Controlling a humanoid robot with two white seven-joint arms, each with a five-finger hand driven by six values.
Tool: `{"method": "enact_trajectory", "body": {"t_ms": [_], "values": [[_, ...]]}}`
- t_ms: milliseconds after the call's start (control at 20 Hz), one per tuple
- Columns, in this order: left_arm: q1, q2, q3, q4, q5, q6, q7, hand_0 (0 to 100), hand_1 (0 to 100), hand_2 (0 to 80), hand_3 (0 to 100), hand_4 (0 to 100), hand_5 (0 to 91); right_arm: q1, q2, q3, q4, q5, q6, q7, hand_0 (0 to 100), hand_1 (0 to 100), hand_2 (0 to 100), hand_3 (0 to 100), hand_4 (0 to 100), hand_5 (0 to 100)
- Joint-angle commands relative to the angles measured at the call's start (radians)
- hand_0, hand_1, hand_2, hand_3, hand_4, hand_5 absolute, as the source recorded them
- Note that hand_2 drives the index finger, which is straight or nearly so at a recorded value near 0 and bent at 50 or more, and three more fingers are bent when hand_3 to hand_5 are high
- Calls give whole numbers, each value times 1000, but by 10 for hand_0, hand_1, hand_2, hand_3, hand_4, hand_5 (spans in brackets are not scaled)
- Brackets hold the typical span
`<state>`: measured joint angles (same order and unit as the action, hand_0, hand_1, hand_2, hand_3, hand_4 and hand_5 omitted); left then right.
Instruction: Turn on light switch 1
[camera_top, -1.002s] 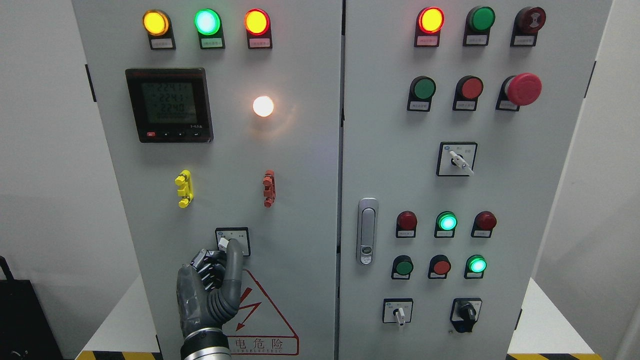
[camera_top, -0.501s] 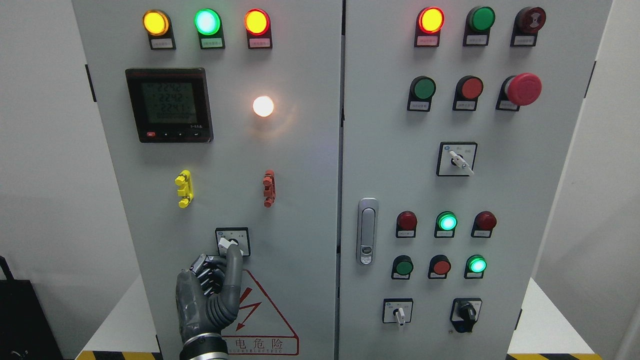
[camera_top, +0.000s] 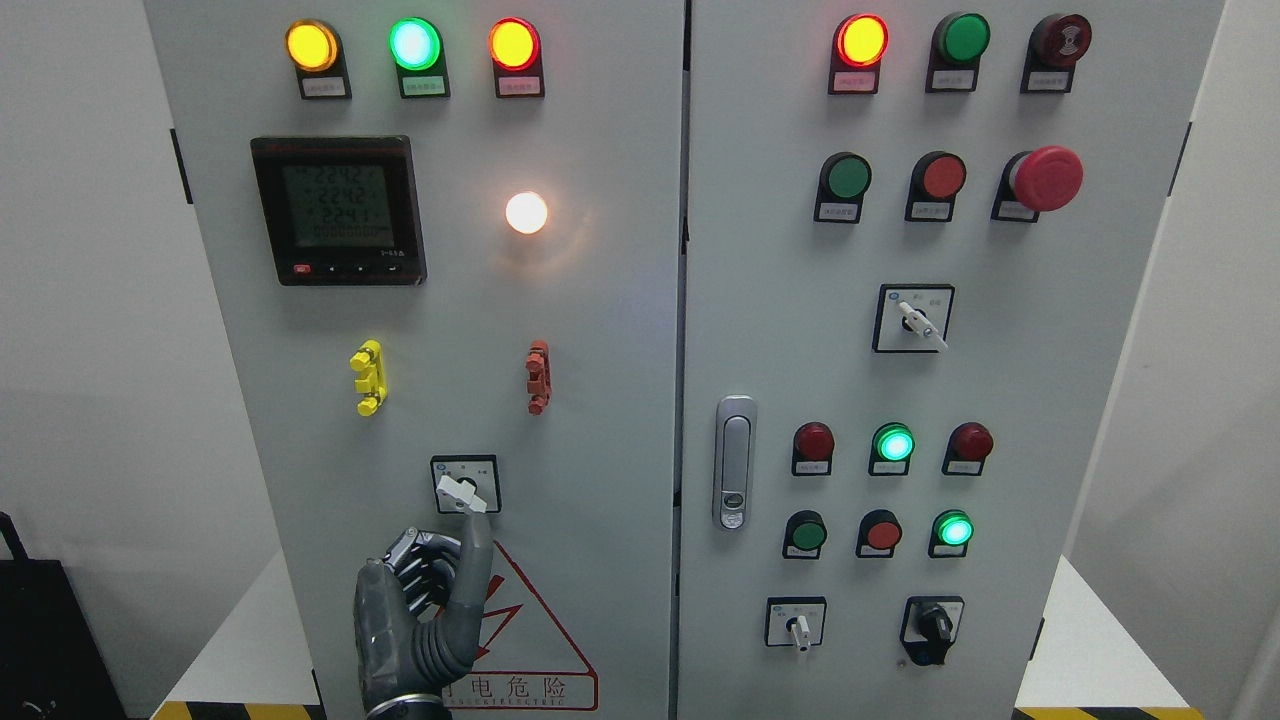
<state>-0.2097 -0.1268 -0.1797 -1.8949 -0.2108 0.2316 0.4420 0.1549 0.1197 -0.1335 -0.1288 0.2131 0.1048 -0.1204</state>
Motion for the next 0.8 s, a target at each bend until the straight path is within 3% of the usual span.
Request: {"method": "enact_trajectory", "body": {"t_ms": [0, 200, 451, 601, 752], "values": [[145, 19, 49, 7, -7, -144, -69, 56, 327, 686, 1000, 958, 878, 0, 0, 0, 0, 0, -1, 1, 53, 0, 0, 0, 0, 0], [294, 52, 159, 138, -7, -355, -256, 27, 267, 676, 1000, 1000, 879, 0, 0, 0, 0, 0, -1, 1, 53, 0, 0, 0, 0, 0], [406, 65, 305, 406, -1, -521, -425, 0, 195, 560, 1000, 1000, 827, 0, 0, 0, 0, 0, -1, -1, 54, 0, 0, 0, 0, 0], [444, 78, 354, 627, -1, -578, -485, 0, 178, 506, 929, 973, 697, 0, 0, 0, 0, -1, -1, 1, 53, 0, 0, 0, 0, 0], [458, 82, 379, 859, 2, -578, -511, 0, 164, 398, 715, 760, 397, 0, 0, 0, 0, 0, -1, -1, 53, 0, 0, 0, 0, 0]]}}
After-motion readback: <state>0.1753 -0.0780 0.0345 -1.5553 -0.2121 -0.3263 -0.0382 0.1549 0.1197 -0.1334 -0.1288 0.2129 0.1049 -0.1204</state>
